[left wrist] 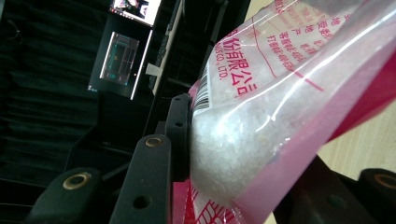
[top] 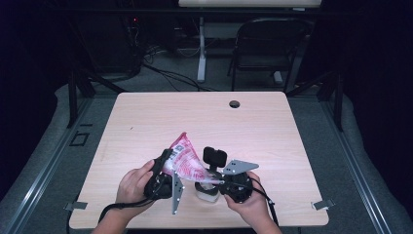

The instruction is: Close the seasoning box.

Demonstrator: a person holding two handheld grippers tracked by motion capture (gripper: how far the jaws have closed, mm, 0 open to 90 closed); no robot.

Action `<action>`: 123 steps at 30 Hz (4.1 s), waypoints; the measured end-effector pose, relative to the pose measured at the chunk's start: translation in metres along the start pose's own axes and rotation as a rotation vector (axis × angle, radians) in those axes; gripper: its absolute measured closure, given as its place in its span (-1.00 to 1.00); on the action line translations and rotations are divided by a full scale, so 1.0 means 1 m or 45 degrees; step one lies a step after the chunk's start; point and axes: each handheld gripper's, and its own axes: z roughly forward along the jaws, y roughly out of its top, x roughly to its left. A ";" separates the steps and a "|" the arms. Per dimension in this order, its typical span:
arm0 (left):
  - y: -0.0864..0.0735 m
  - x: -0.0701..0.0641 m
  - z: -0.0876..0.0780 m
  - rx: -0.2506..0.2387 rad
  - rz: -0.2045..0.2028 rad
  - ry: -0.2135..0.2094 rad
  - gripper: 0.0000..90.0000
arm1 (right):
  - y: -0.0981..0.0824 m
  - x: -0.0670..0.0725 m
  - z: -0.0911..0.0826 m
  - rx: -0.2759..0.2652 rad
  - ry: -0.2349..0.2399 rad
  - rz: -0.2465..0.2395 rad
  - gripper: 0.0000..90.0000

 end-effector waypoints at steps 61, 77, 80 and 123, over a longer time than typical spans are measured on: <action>0.006 0.005 -0.006 -0.027 0.016 0.024 0.56 | -0.001 0.001 0.000 -0.006 0.001 0.007 0.98; 0.009 0.007 -0.009 -0.037 0.027 0.035 0.56 | 0.000 0.001 0.001 -0.009 0.009 0.012 0.95; 0.009 0.007 -0.009 -0.041 0.028 0.037 0.56 | 0.000 0.002 0.001 -0.009 0.005 0.010 0.95; 0.012 0.007 -0.010 -0.054 0.020 0.033 0.55 | -0.001 0.001 0.000 -0.021 0.003 0.021 0.97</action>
